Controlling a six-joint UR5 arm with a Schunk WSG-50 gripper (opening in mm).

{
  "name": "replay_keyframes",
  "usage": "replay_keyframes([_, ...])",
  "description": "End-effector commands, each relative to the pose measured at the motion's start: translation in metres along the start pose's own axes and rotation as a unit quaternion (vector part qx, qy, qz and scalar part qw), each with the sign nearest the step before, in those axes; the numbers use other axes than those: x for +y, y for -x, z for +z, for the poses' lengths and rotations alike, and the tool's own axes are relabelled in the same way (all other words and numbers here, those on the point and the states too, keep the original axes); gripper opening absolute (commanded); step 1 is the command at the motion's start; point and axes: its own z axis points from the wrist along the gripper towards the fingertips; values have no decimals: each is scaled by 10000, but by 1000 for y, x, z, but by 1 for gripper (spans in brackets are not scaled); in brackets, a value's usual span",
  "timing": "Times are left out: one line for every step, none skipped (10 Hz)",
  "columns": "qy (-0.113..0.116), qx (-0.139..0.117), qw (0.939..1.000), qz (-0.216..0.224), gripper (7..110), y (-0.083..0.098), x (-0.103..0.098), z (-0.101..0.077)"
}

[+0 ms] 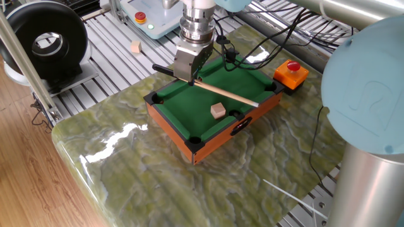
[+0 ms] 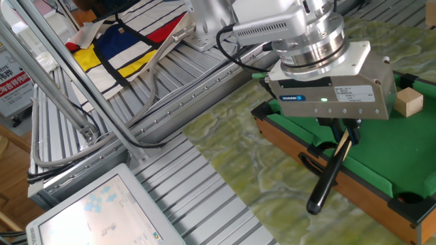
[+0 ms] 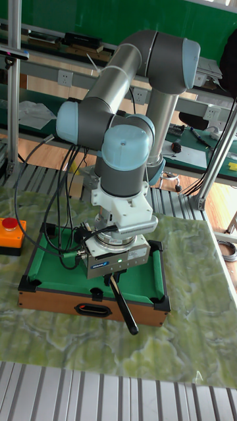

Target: Hit the pool ball

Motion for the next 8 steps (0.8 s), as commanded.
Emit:
replay_keyframes([-59,43,10000,-40,7,-2,-4,-1])
replay_keyframes([-161,97,9998,-5,7,-5,-9,-2])
replay_keyframes([-287,154,9995,22,7,-8,-15,-2])
replay_keyframes([-255,112,9996,81,7,-6,-14,-2])
replay_keyframes([-213,4,9998,-39,7,0,-12,-2])
replay_keyframes([-153,-31,9999,-71,22,2,-9,-2])
replay_keyframes([-98,-57,9999,-88,22,3,-6,-2])
replay_keyframes([-49,-113,9998,-151,22,6,-3,-2])
